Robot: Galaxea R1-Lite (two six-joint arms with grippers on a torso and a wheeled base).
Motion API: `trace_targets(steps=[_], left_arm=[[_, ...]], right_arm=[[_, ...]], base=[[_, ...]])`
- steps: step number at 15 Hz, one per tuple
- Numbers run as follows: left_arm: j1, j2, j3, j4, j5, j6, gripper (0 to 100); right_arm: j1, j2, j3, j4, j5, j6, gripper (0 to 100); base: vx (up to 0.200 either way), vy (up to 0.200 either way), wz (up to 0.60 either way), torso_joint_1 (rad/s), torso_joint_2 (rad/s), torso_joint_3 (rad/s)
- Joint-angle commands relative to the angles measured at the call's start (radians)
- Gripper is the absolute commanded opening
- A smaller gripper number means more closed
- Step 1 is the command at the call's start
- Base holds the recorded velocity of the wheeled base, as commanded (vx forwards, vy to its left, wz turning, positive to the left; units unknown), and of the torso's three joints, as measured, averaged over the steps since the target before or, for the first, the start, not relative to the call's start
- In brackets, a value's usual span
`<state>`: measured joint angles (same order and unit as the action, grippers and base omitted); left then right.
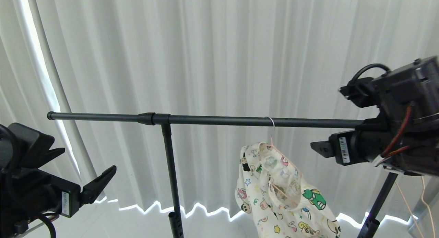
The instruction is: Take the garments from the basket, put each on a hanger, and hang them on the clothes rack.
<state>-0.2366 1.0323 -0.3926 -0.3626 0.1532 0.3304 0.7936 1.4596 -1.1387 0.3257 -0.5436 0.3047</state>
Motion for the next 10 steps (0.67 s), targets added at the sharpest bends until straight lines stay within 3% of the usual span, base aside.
trace_targets(steps=[1,4,8,10], left_arm=[[0.026,-0.006,0.003,-0.001,0.000,0.002,100],[0.046,-0.009,0.006,-0.001,0.000,-0.002,100],[0.203,-0.032,0.008,0.001,-0.001,0.001,100],[0.258,-0.043,0.023,0.001,-0.001,0.002,100]], right_arm=[[-0.010,-0.122,0.013,0.001,0.017,-0.022,100],[-0.065,-0.189,0.068,0.035,0.014,-0.073,100],[-0.401,-0.301,0.135,0.108,0.028,-0.434,100],[-0.485,-0.347,0.188,0.099,0.067,-0.523,100]], base=[[0.000,0.000,0.00,0.000,0.00,0.000],[0.000,0.000,0.00,0.000,0.00,0.000],[0.000,0.000,0.00,0.000,0.00,0.000],[0.000,0.000,0.00,0.000,0.00,0.000]])
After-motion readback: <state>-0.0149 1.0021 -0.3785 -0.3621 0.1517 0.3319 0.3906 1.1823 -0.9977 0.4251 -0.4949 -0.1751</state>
